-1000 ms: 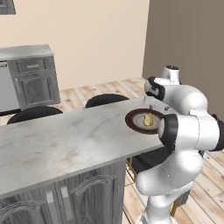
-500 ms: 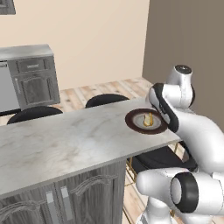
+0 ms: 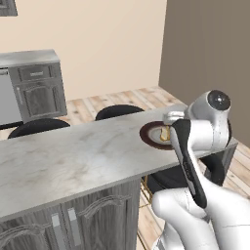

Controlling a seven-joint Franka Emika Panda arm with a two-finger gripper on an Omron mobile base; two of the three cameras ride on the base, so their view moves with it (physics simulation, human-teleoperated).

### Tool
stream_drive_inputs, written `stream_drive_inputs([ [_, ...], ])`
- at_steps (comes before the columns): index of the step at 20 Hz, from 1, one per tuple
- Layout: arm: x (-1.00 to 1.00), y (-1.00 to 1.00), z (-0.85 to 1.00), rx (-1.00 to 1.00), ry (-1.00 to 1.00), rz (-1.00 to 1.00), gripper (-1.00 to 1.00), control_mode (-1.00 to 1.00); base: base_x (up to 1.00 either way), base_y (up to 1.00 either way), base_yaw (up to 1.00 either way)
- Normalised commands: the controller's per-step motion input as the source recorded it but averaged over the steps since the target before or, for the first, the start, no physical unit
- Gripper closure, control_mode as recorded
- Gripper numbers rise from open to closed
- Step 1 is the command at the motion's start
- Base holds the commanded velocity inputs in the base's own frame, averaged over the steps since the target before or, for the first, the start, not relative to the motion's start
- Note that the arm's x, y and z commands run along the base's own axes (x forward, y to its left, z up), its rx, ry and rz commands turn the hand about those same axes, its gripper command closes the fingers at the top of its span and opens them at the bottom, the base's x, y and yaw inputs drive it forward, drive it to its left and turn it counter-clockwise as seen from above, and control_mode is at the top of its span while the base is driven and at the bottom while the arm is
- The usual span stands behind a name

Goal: Move the hot dog bun to the plate on the dining table and place the condiment next to that plate. Then navigate to the fridge and take the sausage and place it on the plate as well.

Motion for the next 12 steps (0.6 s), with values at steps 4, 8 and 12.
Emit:
stream_drive_inputs([
  [4,-0.79,0.16,0.15,0.0,-0.33,0.0,-1.0,-1.0,0.0,0.0,0.0],
  [8,-0.52,0.05,0.0,-0.01,-0.28,0.0,-1.0,-1.0,0.0,0.0,0.0],
  [12,-0.13,0.04,-0.01,-0.02,-0.04,0.01,-1.0,-1.0,0.0,0.0,0.0],
])
